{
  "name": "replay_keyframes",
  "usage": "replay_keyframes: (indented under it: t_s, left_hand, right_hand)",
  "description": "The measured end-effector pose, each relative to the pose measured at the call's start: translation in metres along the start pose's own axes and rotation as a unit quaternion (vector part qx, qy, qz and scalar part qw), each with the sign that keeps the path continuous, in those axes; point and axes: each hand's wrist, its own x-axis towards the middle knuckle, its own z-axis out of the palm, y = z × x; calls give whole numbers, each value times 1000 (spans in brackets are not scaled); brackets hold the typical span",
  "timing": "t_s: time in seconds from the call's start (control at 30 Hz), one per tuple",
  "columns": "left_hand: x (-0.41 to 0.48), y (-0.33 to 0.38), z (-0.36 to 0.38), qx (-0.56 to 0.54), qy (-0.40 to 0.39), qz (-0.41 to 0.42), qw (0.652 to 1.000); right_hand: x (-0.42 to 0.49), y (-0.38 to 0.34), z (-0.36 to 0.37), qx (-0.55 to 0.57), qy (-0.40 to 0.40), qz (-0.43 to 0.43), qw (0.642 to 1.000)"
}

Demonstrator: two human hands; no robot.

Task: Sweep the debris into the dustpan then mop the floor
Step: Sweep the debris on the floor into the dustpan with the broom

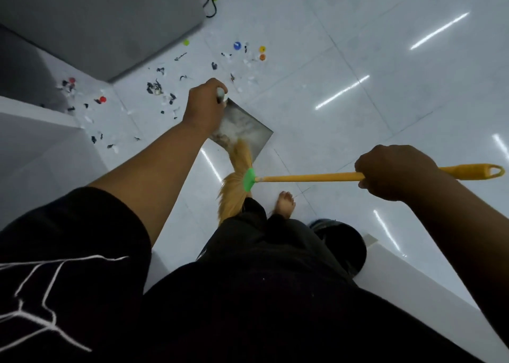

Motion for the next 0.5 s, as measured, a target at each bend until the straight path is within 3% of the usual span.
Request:
replay_keyframes:
  t_s: [0.17,0.3,0.5]
  left_hand:
    - [-6,-53,-28,-39,36,-9,999]
    - [-4,-83,-49,-103,41,-77,991]
    - [-5,-113,-71,-86,24,-73,993]
  right_hand:
    - [22,-7,-31,-17,-39,8,999]
    - [36,-8,-50,10,-80,38,996]
    - [54,-8,-63,7,-128,54,990]
